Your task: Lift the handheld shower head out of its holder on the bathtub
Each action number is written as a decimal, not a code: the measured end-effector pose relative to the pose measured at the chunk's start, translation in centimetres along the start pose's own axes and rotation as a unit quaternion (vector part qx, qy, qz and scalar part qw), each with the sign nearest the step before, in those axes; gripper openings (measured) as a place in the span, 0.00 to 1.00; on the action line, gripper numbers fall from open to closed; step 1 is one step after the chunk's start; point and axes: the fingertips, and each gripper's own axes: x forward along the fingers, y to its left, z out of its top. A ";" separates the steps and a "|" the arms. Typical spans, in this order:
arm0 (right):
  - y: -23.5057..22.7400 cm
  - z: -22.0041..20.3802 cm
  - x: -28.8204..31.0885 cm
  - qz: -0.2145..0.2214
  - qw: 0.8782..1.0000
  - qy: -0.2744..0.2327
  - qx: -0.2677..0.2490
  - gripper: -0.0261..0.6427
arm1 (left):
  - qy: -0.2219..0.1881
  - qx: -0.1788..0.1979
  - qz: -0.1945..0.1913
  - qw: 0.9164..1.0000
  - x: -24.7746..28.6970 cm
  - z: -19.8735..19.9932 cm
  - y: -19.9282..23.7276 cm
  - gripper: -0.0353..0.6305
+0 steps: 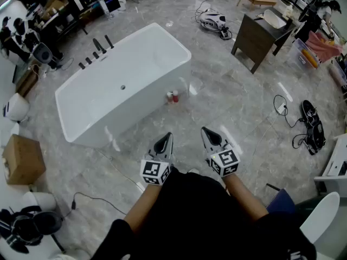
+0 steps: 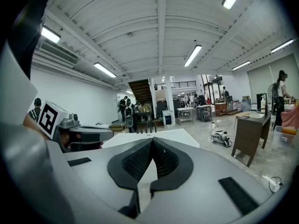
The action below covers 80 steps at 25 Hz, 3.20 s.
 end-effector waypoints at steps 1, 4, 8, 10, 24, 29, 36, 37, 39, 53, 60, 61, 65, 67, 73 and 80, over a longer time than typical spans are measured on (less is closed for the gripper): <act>0.0 0.0 0.0 0.002 1.000 0.000 -0.002 0.03 | 0.000 0.000 0.002 1.000 -0.1 0.0 0.0 0.05; -0.1 0.1 0.2 0.005 1.000 -0.002 0.000 0.03 | -0.004 -0.001 0.008 1.000 -0.1 0.1 0.0 0.05; 0.0 0.2 0.6 0.011 1.000 -0.004 0.002 0.04 | -0.005 -0.001 0.018 1.000 -0.5 0.3 0.5 0.05; 0.3 0.4 0.7 0.016 1.000 -0.004 -0.001 0.04 | -0.005 -0.002 0.023 1.000 -0.7 0.5 0.8 0.05; -1.1 0.2 0.3 0.014 1.000 -0.006 0.012 0.04 | -0.013 -0.008 0.025 1.000 -0.6 0.2 1.5 0.06; -1.5 -1.4 0.8 0.035 0.999 0.030 0.024 0.21 | -0.031 -0.016 0.031 0.999 -0.8 0.6 2.5 0.16; -0.8 -1.2 0.8 0.059 0.998 0.024 0.009 0.40 | -0.002 -0.047 0.022 0.999 -0.6 -1.4 2.9 0.50; -0.7 -1.3 0.8 0.059 0.998 0.025 0.010 0.40 | -0.001 -0.045 0.024 0.999 -0.6 -1.5 2.9 0.50; -0.6 -1.5 0.8 0.060 0.998 0.027 0.013 0.40 | -0.002 -0.040 0.028 0.999 -0.8 -1.5 3.0 0.51; 1.2 -4.0 2.0 0.099 0.994 0.045 0.032 0.41 | -0.004 -0.037 0.095 0.995 -3.8 -1.8 6.4 0.52; 3.5 -4.3 5.9 0.127 0.990 0.059 0.027 0.40 | -0.011 -0.051 0.141 0.989 -5.9 -2.1 11.8 0.52; 3.7 -4.2 6.6 0.129 0.989 0.061 0.029 0.40 | -0.012 -0.054 0.145 0.988 -5.9 -2.0 12.6 0.52; 5.1 -3.6 10.2 0.138 0.988 0.068 0.030 0.40 | -0.016 -0.054 0.152 0.987 -5.6 -1.3 16.0 0.52; 5.8 -3.3 12.2 0.141 0.987 0.071 0.028 0.40 | -0.017 -0.056 0.154 0.986 -5.4 -1.1 18.0 0.52; 6.7 -2.1 18.9 0.135 0.987 0.082 0.031 0.40 | -0.015 -0.066 0.150 0.986 -3.2 -0.2 24.5 0.52; 7.6 0.1 27.7 0.139 0.985 0.097 0.020 0.40 | -0.027 -0.074 0.146 0.986 -0.2 2.0 32.7 0.52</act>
